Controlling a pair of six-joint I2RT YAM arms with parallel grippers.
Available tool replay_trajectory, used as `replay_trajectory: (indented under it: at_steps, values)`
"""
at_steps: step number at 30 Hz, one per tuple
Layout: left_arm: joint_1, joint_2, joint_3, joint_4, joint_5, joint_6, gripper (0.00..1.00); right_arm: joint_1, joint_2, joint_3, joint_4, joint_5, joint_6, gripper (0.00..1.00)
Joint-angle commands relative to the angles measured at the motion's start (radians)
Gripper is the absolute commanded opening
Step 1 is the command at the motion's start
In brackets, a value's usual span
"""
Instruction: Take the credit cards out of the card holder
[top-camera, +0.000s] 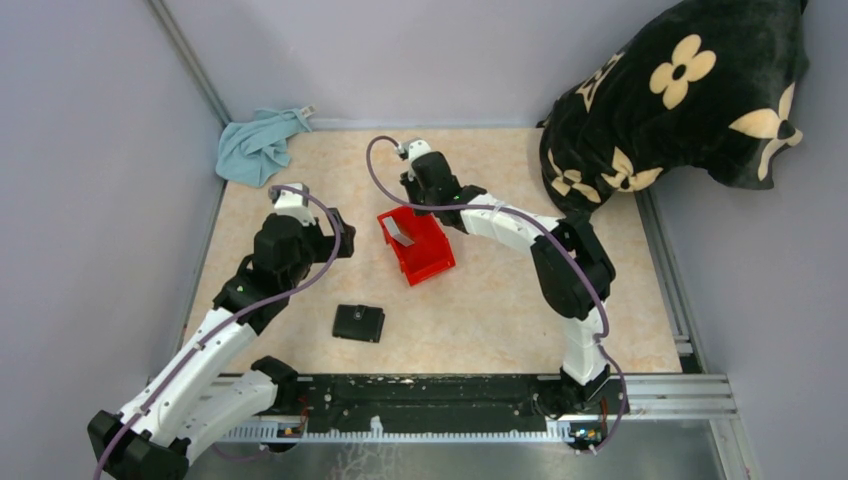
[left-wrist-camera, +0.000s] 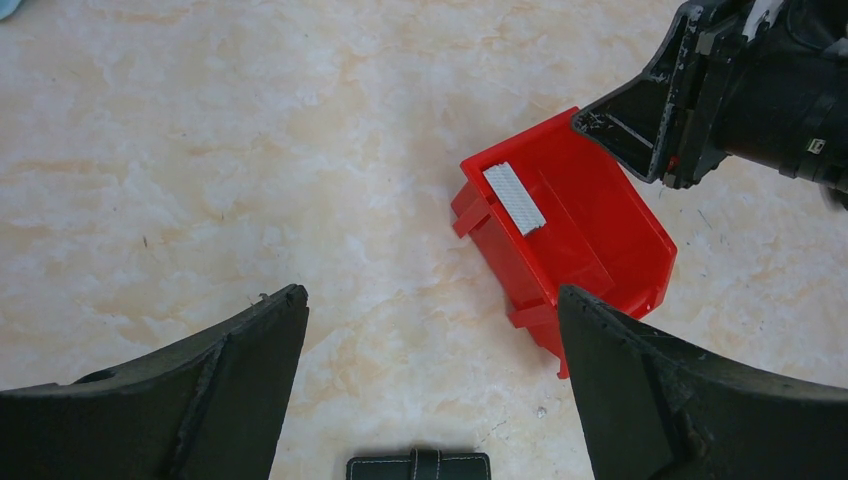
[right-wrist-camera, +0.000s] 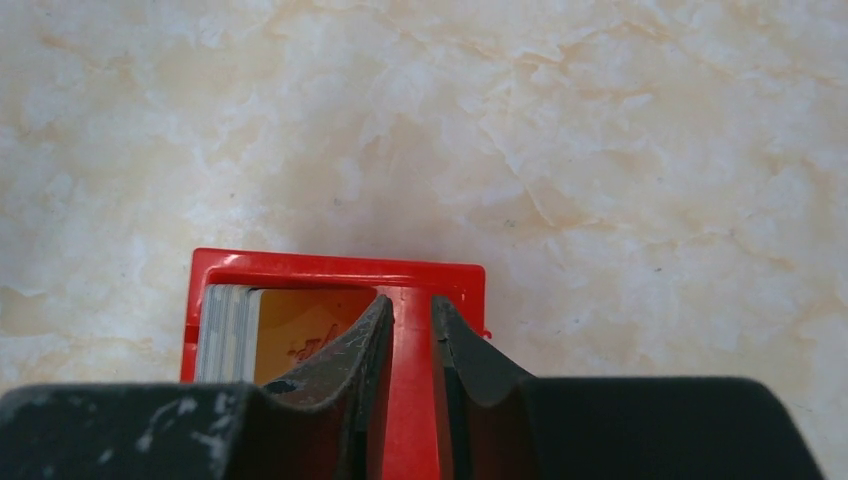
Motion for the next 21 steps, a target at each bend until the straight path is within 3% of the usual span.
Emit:
replay_trajectory:
  at_steps: [1, 7, 21]
  values:
    - [0.000, -0.008, 0.028, 0.003, 0.002, 0.002, 1.00, 0.003, -0.044, 0.040, -0.017, 0.078, -0.069, 0.24]
    - [-0.002, -0.006, 0.028, 0.003, 0.001, 0.003, 1.00, 0.001, -0.025, 0.058, -0.048, 0.139, -0.112, 0.28]
    - [-0.001, -0.010, 0.028, 0.003, 0.001, 0.007, 1.00, -0.012, 0.012, 0.076, -0.060, 0.093, -0.110, 0.29]
